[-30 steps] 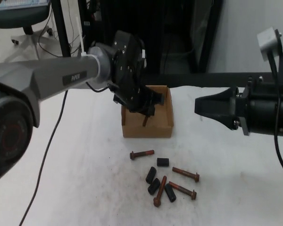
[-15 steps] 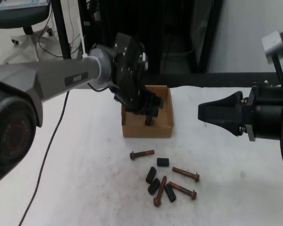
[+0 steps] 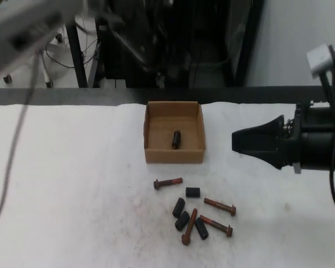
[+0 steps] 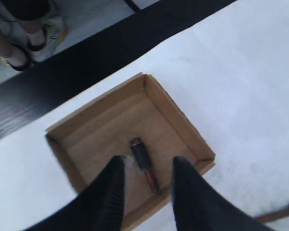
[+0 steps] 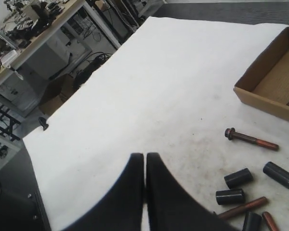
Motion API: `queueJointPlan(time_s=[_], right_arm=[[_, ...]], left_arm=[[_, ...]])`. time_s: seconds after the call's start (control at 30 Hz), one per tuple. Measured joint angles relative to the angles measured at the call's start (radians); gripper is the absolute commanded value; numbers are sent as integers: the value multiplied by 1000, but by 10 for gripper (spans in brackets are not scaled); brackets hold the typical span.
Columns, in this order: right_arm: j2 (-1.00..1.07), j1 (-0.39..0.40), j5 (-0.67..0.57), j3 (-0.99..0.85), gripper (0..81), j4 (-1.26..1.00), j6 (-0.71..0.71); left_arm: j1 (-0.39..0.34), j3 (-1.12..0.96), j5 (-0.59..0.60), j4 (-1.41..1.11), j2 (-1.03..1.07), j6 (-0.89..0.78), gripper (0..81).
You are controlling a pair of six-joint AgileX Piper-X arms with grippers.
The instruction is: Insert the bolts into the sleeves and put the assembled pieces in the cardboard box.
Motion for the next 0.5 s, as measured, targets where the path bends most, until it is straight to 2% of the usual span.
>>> queueJointPlan(time_s=[0.13, 0.23, 0.27, 0.33, 0.37, 0.43, 0.47, 0.5], right_arm=[[99, 2, 2, -21, 8, 32, -73], [168, 23, 26, -76, 0, 97, -163], [173, 26, 27, -76, 15, 103, -171], [217, 57, 63, -128, 87, 153, -254], [269, 101, 86, -184, 127, 199, -300], [326, 147, 150, -250, 250, 237, -379], [350, 165, 217, -274, 293, 248, -440], [356, 169, 224, -280, 332, 249, -447]], left_arm=[[11, 99, -68, 26, -134, 27, 105], [34, 264, -92, 15, -272, 31, 0], [43, 327, -96, 6, -317, 27, 0], [57, 453, -98, -26, -404, 25, 1], [59, 465, -98, -29, -413, 25, 1], [64, 533, -101, -52, -456, 25, 1], [68, 590, -101, -77, -494, 25, 1], [72, 658, -101, -106, -538, 21, 1]])
